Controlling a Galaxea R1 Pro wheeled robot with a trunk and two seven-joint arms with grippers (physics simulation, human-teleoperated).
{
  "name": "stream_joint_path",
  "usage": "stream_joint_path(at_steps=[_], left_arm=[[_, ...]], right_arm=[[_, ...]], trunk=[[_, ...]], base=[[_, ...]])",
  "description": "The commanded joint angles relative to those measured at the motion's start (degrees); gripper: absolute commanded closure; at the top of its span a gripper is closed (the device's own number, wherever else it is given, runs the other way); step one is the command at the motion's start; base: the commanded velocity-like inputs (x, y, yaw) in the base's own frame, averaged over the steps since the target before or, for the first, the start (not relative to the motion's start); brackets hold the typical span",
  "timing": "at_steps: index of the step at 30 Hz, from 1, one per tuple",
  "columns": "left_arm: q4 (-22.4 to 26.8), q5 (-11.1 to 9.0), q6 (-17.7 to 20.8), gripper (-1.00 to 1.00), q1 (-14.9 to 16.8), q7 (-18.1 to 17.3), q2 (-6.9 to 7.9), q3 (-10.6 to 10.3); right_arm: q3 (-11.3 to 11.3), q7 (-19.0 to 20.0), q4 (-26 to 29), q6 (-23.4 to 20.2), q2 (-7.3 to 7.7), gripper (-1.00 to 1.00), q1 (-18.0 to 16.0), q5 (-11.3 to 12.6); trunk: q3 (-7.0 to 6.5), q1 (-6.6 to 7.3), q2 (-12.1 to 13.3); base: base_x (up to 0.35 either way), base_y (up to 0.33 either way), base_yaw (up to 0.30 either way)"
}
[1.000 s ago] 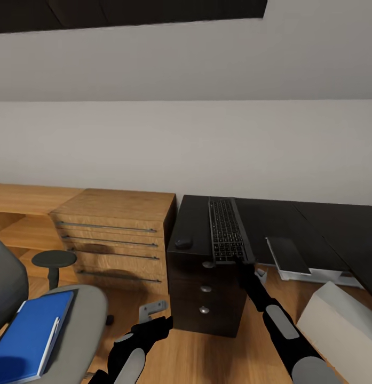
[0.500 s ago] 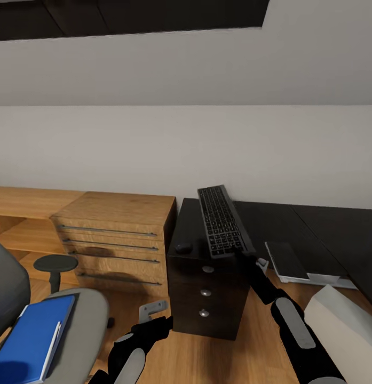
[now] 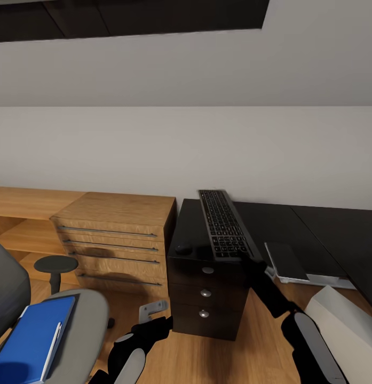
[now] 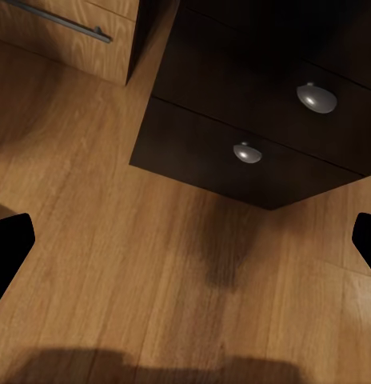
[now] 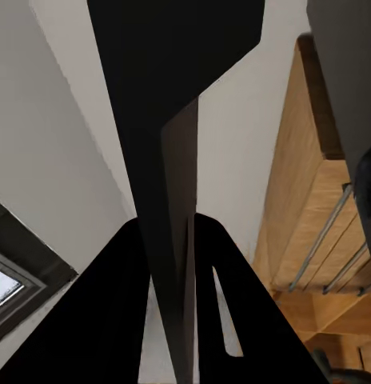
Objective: In the bedroom, organize the workspace by keeping the computer under the desk, ensuring the monitor is on the desk, placing the keyboard on the desk next to the monitor, placing the mouse on the desk next to the keyboard, moving the folder from the swivel chair onto the desk next to the mouse, stacking the notebook on top of the folder with the pen on top of the notebook, and positioning the swivel chair next to the desk.
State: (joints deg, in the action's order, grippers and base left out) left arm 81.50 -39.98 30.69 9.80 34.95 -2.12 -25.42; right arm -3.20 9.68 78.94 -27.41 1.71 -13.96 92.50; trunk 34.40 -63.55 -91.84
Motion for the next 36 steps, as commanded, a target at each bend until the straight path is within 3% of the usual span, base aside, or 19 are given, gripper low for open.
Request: stream_joint_path(at_steps=[1,9,22,36], left_arm=[[0.06,-0.54,0.03,-1.0,0.05,0.55,0.01,-0.07],[0.06,-0.5,-0.03,-1.0,0.05,0.55,0.01,-0.07],[0.06,-0.45,-0.02,-1.0,0.05,0.55,0.01,-0.07],[0.06,-0.53,-0.1,-1.0,0.05,0.47,0.01,-0.07]], right_arm=[[-0.05,0.27,-0.28,-0.35,0.01,1.0,-0.03,1.24],[0.0,0.28,-0.95,-1.24,0.86,1.0,-0.01,2.56],[0.03,0.26,-2.23,-1.05,0.66,1.0,-0.01,2.68],[-0.24,0.08,-2.21,-0.89,0.91,1.0,-0.01,2.51]], trunk=[[0.05,0.0,-0.03],[0.05,0.0,-0.03],[0.05,0.0,-0.03],[-2.46,3.08,5.58]], base=[[0.0,0.0,0.0],[-0.035,-0.01,0.0],[-0.287,-0.124,0.0],[-0.333,-0.012,0.0]])
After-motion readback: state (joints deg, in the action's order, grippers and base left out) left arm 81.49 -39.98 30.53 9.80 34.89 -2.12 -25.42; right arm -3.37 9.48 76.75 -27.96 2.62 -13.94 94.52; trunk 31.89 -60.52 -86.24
